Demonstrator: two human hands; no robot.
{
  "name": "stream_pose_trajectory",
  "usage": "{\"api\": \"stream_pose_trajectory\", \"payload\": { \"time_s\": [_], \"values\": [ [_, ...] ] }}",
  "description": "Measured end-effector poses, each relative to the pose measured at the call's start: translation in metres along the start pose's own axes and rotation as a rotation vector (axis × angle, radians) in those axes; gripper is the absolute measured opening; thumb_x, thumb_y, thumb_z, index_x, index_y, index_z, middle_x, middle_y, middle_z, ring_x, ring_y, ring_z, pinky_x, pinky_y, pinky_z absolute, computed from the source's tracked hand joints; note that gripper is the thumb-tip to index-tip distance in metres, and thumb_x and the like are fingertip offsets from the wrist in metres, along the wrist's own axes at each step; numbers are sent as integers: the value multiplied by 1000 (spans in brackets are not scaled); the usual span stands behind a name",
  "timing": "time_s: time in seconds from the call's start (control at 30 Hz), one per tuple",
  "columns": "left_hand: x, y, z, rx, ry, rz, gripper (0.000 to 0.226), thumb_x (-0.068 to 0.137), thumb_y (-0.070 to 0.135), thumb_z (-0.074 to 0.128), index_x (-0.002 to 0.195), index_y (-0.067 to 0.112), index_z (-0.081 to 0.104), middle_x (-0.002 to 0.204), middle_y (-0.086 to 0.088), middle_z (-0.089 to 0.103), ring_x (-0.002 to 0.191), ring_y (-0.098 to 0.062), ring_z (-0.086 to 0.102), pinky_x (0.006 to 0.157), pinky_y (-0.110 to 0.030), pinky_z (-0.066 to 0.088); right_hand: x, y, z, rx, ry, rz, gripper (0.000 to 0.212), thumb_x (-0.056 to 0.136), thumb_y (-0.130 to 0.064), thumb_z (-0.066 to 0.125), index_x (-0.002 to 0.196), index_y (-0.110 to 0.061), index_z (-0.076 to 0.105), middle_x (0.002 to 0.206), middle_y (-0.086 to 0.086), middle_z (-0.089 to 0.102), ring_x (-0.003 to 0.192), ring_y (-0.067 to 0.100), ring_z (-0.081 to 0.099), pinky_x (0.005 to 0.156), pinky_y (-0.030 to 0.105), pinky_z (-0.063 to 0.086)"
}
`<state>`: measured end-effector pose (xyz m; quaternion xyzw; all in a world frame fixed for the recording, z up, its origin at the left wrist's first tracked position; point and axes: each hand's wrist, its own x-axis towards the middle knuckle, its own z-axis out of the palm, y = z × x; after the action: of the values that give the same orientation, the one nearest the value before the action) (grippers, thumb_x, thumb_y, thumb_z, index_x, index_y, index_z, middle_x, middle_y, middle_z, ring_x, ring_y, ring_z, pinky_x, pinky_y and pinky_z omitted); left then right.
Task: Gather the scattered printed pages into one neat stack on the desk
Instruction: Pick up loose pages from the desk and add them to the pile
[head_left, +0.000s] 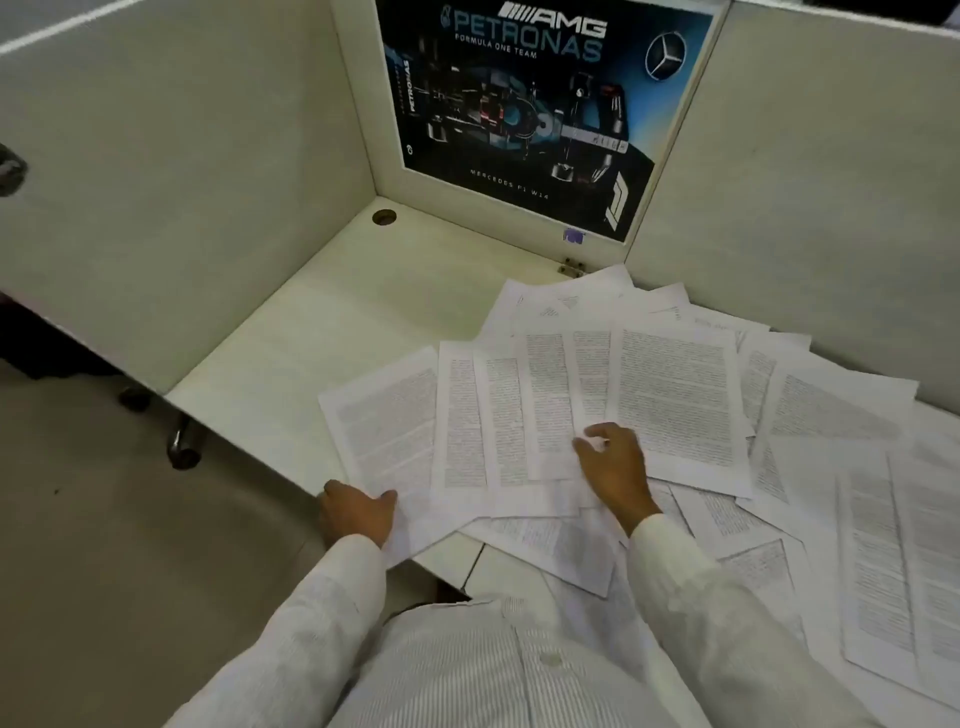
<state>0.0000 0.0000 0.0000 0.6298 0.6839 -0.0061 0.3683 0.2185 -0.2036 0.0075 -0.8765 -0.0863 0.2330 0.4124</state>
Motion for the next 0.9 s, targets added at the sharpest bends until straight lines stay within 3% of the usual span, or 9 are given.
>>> {"api": "stream_pose_trajectory", "payload": {
  "time_s": [0.1,0.2,0.3,0.4,0.53,0.67,0.77,0.9],
  "values": [
    [12,7,-4,86,-61,3,78,73,38,84,126,-1,42,129,-21,52,115,-41,55,88,-47,52,18,3,-3,-216,182,65,50,90,-32,68,130,-6,53,137,19,46,123,35,48,102,43,43],
    [31,17,-2,108,-161,82,58,78,33,80,115,1,50,118,-16,61,107,-36,60,78,-37,51,22,10,-3,-425,87,201,86,85,-56,66,147,-6,33,149,18,36,136,36,37,108,50,35],
    [48,33,4,110,-198,220,27,86,25,71,97,2,60,97,-12,64,94,-32,64,77,-35,54,22,19,2,-557,46,193,100,82,-65,64,151,-6,23,154,16,31,140,34,32,110,50,32],
    [55,53,12,-70,-249,269,14,92,18,64,101,8,61,99,-6,66,94,-28,64,81,-31,52,19,22,5,-628,74,144,86,90,-54,59,151,-5,22,151,15,34,138,32,34,109,48,35],
    [58,75,22,-366,-413,301,39,93,9,65,132,10,58,121,-1,63,108,-20,61,95,-30,47,21,22,-1,-663,108,114,61,96,-37,52,146,-6,34,143,12,43,130,30,42,104,43,39],
    [59,88,27,-427,-544,250,18,93,9,66,111,14,68,105,-6,72,87,-18,67,74,-28,55,27,26,-11,-632,156,48,34,97,-22,49,128,-9,57,127,9,56,115,25,51,90,35,46],
    [63,88,27,-476,-571,212,23,90,6,68,111,15,67,102,-3,71,90,-21,67,83,-36,54,29,30,-13,-623,204,-5,27,98,-15,47,115,-10,68,113,8,65,102,25,58,78,32,46],
    [69,84,22,-523,-479,171,29,90,3,65,117,14,63,108,0,67,98,-24,63,89,-34,48,18,25,3,-542,238,-112,22,97,-15,53,101,-9,73,100,6,69,93,24,61,75,31,47]
  ]
}}
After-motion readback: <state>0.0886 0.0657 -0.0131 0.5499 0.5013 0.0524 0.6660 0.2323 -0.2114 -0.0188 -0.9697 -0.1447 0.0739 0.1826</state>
